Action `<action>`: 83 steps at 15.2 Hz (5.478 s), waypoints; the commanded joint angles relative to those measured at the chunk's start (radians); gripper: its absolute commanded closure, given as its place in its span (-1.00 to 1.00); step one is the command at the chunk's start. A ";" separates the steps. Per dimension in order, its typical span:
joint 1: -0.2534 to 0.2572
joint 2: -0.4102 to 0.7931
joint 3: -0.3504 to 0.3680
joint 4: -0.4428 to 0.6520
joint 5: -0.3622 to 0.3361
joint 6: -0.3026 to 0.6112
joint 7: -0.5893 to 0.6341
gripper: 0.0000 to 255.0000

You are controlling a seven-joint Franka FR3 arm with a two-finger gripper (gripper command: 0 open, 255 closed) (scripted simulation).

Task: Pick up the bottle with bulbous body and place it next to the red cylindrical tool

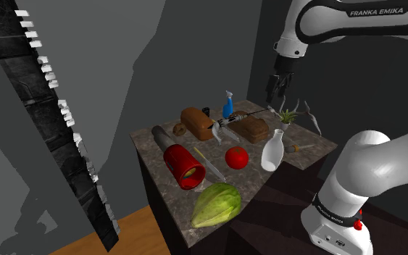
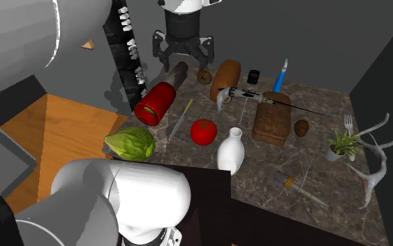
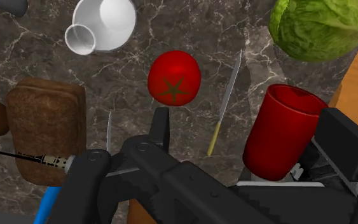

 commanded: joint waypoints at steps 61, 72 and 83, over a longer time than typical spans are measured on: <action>-0.092 0.436 -0.364 -0.137 -0.191 0.520 -0.371 1.00; -0.098 0.346 -0.325 -0.050 -0.191 0.345 -0.362 1.00; -0.097 0.295 -0.291 0.060 -0.178 0.184 -0.362 1.00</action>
